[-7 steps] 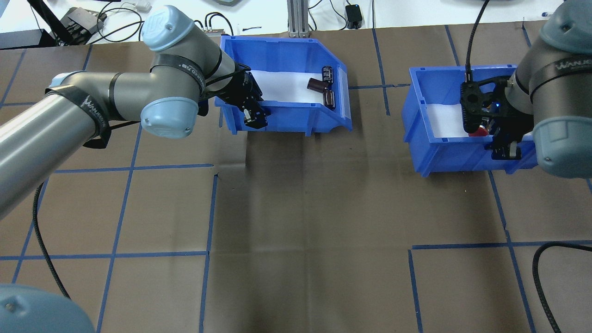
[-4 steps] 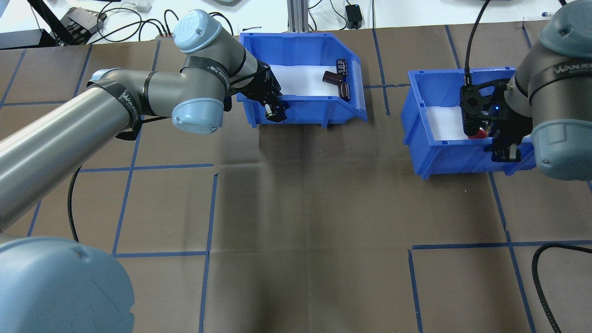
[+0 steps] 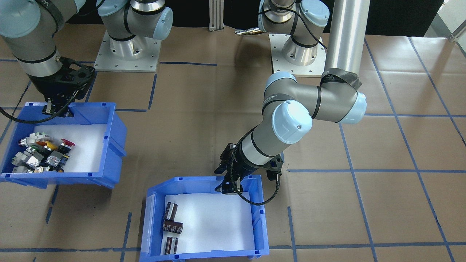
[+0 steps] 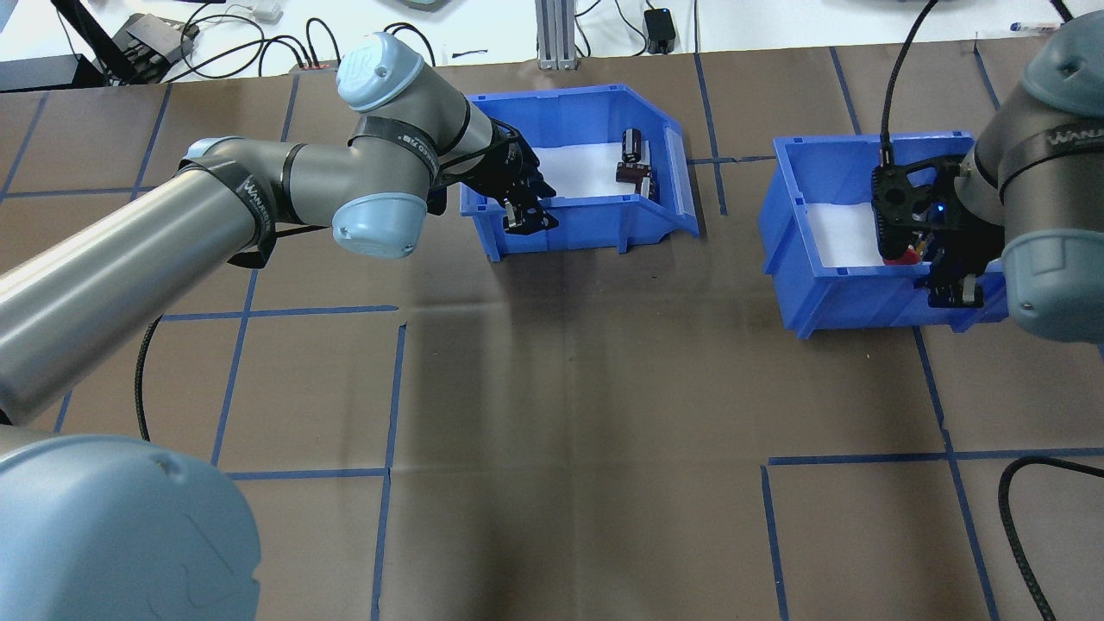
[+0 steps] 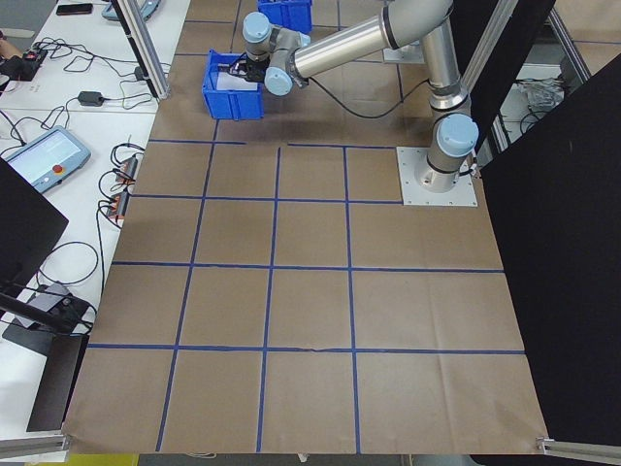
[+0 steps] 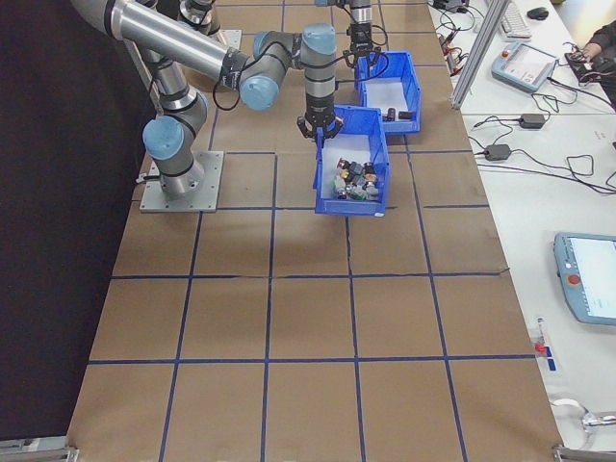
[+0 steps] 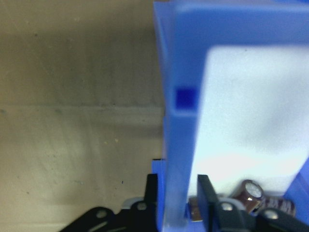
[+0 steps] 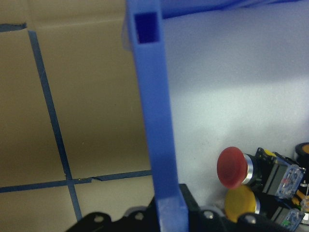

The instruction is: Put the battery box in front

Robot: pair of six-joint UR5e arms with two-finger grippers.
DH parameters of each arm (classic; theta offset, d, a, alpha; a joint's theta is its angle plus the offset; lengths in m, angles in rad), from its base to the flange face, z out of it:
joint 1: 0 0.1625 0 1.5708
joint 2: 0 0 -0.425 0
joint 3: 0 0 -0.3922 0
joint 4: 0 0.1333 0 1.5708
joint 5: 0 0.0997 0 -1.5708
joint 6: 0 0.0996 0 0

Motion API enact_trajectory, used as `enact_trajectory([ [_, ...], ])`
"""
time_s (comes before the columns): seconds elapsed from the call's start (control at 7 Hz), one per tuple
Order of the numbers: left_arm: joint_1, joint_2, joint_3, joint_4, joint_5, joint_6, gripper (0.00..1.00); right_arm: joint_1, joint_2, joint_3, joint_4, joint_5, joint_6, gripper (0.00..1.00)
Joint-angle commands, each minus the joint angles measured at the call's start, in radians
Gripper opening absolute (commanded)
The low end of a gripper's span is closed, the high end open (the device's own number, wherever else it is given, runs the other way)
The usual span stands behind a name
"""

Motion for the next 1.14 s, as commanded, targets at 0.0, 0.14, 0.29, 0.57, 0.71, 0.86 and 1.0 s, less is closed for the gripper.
enact_trajectory([
  [0.0, 0.016, 0.065, -0.001, -0.042, -0.006, 0.003, 0.97, -0.001, -0.001, 0.002, 0.001, -0.003, -0.001, 0.00],
  [0.14, 0.036, 0.117, 0.009, -0.129, 0.000, 0.029, 0.97, -0.001, -0.002, 0.002, 0.002, -0.003, 0.000, 0.00],
  [0.29, 0.060, 0.172, 0.012, -0.220, 0.038, 0.153, 0.96, 0.002, -0.010, 0.015, 0.002, -0.004, 0.005, 0.00],
  [0.57, 0.115, 0.289, 0.023, -0.445, 0.159, 0.455, 0.97, 0.008, -0.109, 0.110, 0.004, 0.009, 0.019, 0.00],
  [0.71, 0.140, 0.348, 0.022, -0.540, 0.231, 0.621, 0.96, 0.034, -0.154, 0.174, 0.002, 0.011, 0.055, 0.00],
  [0.86, 0.151, 0.401, 0.022, -0.625, 0.312, 0.786, 0.97, 0.099, -0.169, 0.201, 0.001, 0.008, 0.103, 0.00],
  [1.0, 0.151, 0.442, 0.023, -0.697, 0.391, 0.985, 0.99, 0.194, -0.171, 0.201, 0.001, 0.000, 0.196, 0.00],
])
